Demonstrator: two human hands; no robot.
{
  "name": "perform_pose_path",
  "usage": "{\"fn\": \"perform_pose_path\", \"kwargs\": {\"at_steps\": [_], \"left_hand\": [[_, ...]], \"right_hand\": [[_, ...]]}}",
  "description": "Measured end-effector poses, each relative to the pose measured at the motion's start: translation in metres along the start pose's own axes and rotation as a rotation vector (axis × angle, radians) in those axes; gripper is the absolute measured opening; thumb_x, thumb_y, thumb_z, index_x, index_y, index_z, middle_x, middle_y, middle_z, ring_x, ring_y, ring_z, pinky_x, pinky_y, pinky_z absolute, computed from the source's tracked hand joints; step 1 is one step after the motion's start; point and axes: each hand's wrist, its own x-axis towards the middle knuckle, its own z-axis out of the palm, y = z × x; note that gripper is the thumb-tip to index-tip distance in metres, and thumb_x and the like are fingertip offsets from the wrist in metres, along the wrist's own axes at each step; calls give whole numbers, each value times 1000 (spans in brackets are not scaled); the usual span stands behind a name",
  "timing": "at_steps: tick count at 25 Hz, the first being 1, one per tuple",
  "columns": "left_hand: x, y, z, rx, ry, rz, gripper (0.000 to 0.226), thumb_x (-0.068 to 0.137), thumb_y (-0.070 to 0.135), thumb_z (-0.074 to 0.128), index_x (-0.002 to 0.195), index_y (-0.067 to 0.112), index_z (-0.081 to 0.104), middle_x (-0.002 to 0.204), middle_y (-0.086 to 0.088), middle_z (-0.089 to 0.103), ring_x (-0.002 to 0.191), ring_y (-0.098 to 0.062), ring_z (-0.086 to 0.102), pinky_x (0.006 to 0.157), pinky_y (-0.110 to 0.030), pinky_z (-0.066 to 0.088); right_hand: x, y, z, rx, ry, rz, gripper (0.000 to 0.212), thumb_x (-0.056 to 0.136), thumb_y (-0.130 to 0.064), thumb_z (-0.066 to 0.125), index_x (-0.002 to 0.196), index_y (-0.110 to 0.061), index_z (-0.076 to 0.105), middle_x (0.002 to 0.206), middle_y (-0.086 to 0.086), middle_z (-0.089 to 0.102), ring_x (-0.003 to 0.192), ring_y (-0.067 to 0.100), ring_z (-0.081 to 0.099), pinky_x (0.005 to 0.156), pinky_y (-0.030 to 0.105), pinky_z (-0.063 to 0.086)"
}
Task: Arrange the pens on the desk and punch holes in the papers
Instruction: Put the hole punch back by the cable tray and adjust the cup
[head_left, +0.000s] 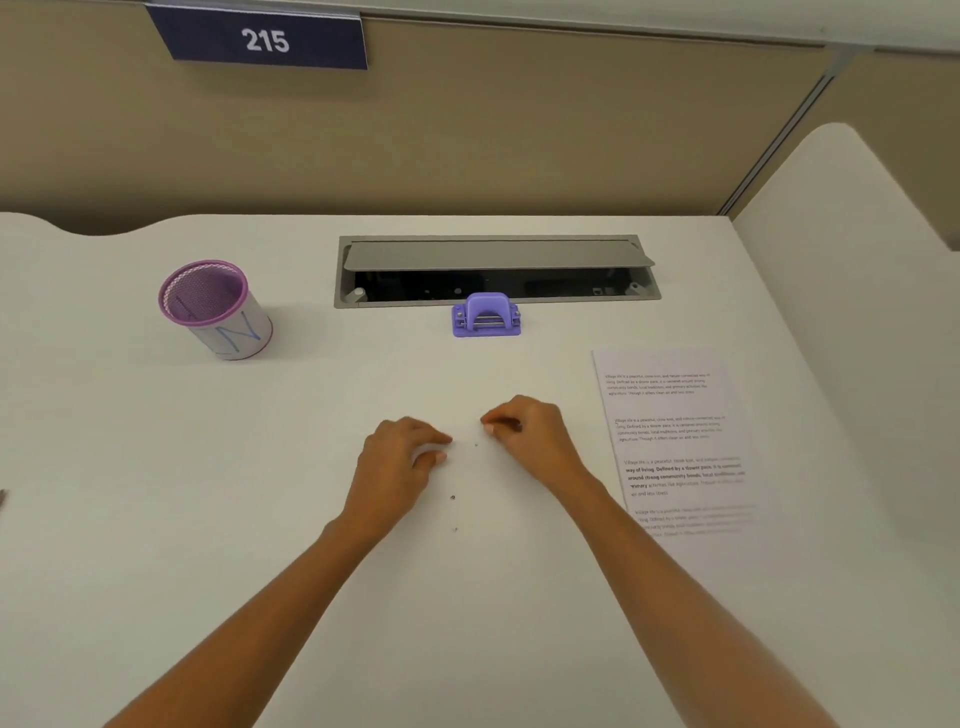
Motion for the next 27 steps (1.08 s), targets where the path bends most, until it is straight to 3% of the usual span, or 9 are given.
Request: {"fn": "perform_pose_path", "kwargs": {"at_steps": [6, 12, 17, 22, 27], "left_hand": [[-37, -5, 9, 63, 6, 82, 20, 84, 24, 68, 103, 24, 74, 112, 6, 66, 106, -18, 55, 89, -22, 34], [-38, 0, 10, 142, -15, 125, 23, 87, 26, 66, 109, 22, 72, 118, 4, 64, 109, -19, 52, 91, -24, 34], [-42, 5, 12, 221, 41, 190, 18, 86, 22, 67, 102, 20, 74, 109, 2, 67, 98, -22, 56, 78, -26, 38], [-38, 6, 13, 332, 82, 284, 9, 84, 15, 67, 84, 20, 74, 87, 3, 71, 78, -24, 60, 67, -30, 39], [-34, 4, 12, 575, 60, 462, 15, 73, 6, 68, 73, 20, 63, 69, 5, 61, 62, -21, 54, 56, -30, 36]], "right_hand": [[-24, -1, 17, -239, -48, -112, 20, 91, -12, 61, 108, -10, 72, 105, 7, 65, 101, 21, 59, 90, 33, 49], [-20, -16, 27, -528, 11, -171, 15, 90, -2, 53, 97, -5, 66, 102, 9, 61, 98, 25, 56, 74, 34, 48], [-25, -24, 46, -747, 32, -210, 25, 84, 8, 50, 106, -3, 54, 112, 13, 52, 105, 26, 49, 64, 29, 43], [-34, -14, 50, -428, 177, -61, 24, 82, 7, 49, 103, -1, 57, 108, 14, 56, 101, 28, 50, 75, 32, 44], [-64, -3, 55, -42, 325, 18, 12, 92, -2, 49, 95, -4, 61, 99, 9, 60, 94, 24, 53, 79, 31, 44]]}}
